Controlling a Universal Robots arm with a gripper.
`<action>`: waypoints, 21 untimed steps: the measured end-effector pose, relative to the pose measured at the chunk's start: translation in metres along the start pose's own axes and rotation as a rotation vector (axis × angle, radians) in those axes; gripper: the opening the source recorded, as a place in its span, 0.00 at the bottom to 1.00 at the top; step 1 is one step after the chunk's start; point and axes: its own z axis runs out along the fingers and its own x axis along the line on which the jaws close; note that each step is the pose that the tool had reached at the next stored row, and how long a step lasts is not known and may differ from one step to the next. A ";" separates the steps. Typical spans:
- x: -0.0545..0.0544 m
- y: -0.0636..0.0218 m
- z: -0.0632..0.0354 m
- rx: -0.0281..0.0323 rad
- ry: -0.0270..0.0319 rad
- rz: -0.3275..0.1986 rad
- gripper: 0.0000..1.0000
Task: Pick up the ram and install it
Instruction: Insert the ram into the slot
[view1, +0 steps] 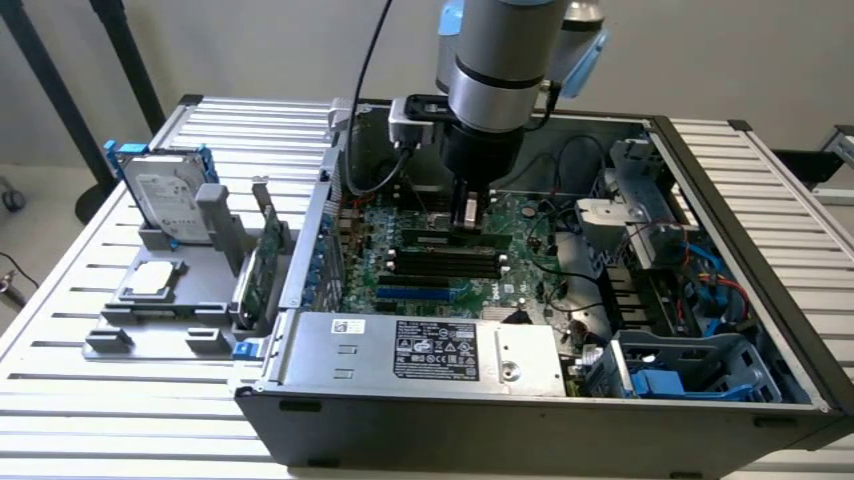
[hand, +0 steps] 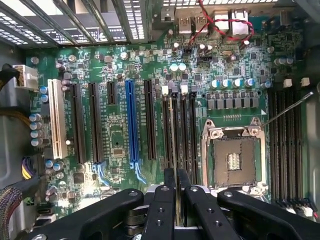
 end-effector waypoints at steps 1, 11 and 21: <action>0.000 -0.0002 0.0017 -0.0001 0.0001 0.000 0.14; 0.002 -0.0013 0.0198 0.0000 0.0002 0.000 0.14; 0.004 0.0018 0.0252 0.0000 0.0002 0.000 0.14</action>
